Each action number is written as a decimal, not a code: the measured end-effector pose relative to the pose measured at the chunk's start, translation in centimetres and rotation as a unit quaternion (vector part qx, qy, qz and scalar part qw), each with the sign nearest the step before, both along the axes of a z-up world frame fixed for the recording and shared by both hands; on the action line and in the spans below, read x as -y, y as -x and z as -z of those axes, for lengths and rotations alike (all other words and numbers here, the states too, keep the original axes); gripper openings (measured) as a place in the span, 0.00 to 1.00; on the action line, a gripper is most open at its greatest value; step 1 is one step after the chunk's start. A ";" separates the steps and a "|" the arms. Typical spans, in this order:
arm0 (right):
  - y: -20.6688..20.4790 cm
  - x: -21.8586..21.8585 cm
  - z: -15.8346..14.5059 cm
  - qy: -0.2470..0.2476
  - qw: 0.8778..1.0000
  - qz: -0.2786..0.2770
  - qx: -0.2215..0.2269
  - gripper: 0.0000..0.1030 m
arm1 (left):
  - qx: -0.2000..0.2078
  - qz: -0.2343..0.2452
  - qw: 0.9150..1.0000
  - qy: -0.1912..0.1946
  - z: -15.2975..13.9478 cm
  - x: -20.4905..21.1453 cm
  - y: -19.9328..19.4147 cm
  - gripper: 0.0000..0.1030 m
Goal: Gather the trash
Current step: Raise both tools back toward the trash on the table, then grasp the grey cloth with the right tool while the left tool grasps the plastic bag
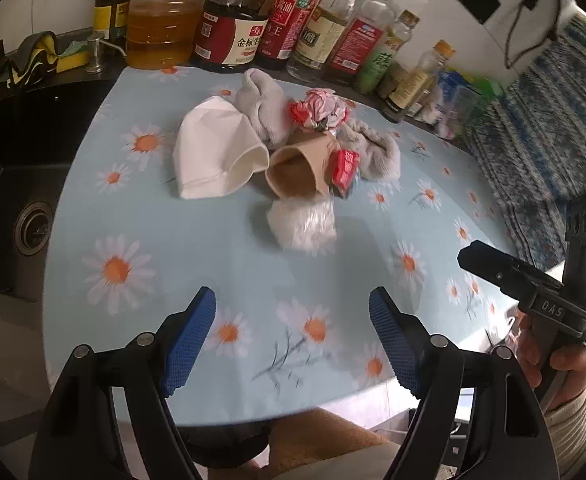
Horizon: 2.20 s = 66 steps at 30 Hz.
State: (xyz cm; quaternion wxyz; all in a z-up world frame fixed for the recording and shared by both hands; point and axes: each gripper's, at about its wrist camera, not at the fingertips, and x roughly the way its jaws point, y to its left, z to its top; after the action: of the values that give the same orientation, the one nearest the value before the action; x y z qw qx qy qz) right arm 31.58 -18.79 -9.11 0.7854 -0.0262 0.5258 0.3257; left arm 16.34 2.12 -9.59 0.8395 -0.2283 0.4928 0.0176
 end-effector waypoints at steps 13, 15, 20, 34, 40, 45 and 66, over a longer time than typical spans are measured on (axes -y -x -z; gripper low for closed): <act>-8.8 -2.2 2.7 -0.002 0.997 -0.074 -0.018 0.71 | -0.064 -0.050 0.996 -0.030 2.4 1.2 -6.6 0.75; -9.5 -2.7 3.0 0.000 0.996 -0.083 -0.015 0.70 | -0.075 -0.057 0.995 -0.033 2.9 1.2 -7.2 0.75; -11.2 -3.6 3.7 -0.004 0.995 -0.094 -0.023 0.67 | -0.096 -0.071 0.992 -0.037 4.3 1.2 -8.4 0.75; -12.8 -5.8 6.2 0.007 0.991 -0.129 -0.045 0.42 | -0.115 -0.088 0.988 -0.045 6.0 1.5 -10.3 0.58; -11.9 -5.8 5.9 0.019 0.991 -0.128 -0.017 0.25 | -0.110 -0.079 0.990 -0.050 6.1 1.7 -10.4 0.50; -11.2 -5.2 5.2 0.019 0.993 -0.119 -0.006 0.22 | -0.109 -0.076 0.990 -0.050 6.1 1.9 -10.0 0.48; -2.4 -0.7 -0.5 0.026 0.998 -0.020 0.045 0.21 | -0.041 -0.031 0.997 -0.052 2.2 1.5 -4.8 0.48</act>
State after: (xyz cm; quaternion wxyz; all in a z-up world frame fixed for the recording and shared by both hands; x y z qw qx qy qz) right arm 34.01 -18.06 -8.56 0.8006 -0.0718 0.4978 0.3258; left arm 21.13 0.59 -11.82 0.8283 -0.1986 0.5179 0.0788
